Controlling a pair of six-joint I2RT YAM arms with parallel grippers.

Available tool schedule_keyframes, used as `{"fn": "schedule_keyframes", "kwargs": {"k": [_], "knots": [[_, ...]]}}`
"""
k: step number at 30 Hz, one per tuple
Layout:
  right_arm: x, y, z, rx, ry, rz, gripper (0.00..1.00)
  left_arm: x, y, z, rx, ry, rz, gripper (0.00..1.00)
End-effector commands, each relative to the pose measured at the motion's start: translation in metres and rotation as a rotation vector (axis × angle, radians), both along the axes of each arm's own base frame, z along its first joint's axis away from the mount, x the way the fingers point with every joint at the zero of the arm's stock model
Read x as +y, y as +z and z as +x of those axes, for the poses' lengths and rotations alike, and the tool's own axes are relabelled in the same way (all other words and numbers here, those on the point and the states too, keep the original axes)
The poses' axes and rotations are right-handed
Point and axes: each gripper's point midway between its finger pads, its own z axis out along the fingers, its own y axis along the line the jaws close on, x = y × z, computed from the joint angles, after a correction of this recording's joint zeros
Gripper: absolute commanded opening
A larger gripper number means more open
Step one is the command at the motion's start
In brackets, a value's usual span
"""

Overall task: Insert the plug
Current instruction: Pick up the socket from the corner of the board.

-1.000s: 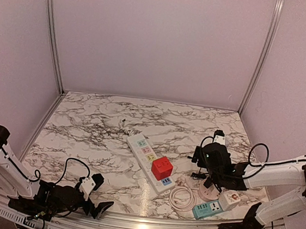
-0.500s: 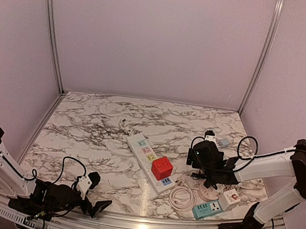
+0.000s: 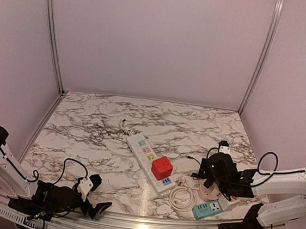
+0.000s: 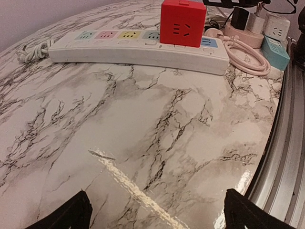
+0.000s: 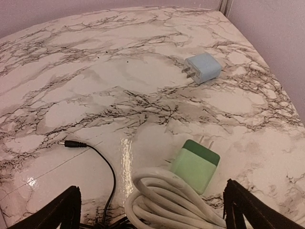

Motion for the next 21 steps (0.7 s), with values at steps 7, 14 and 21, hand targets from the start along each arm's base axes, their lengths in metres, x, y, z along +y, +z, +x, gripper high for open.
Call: {"fn": "schedule_keyframes", "kwargs": {"k": [7, 14, 21], "knots": [[-0.019, 0.030, 0.035, -0.070, -0.196, -0.051, 0.99, -0.010, 0.003, -0.003, -0.005, -0.011, -0.016, 0.99], [-0.028, 0.024, 0.070, -0.045, -0.239, -0.055, 0.98, -0.005, 0.004, -0.001, -0.014, -0.005, -0.014, 0.99], [-0.017, -0.008, 0.090, 0.031, -0.207, -0.098, 0.98, 0.000, 0.007, 0.000, -0.019, 0.002, -0.027, 0.99]]}}
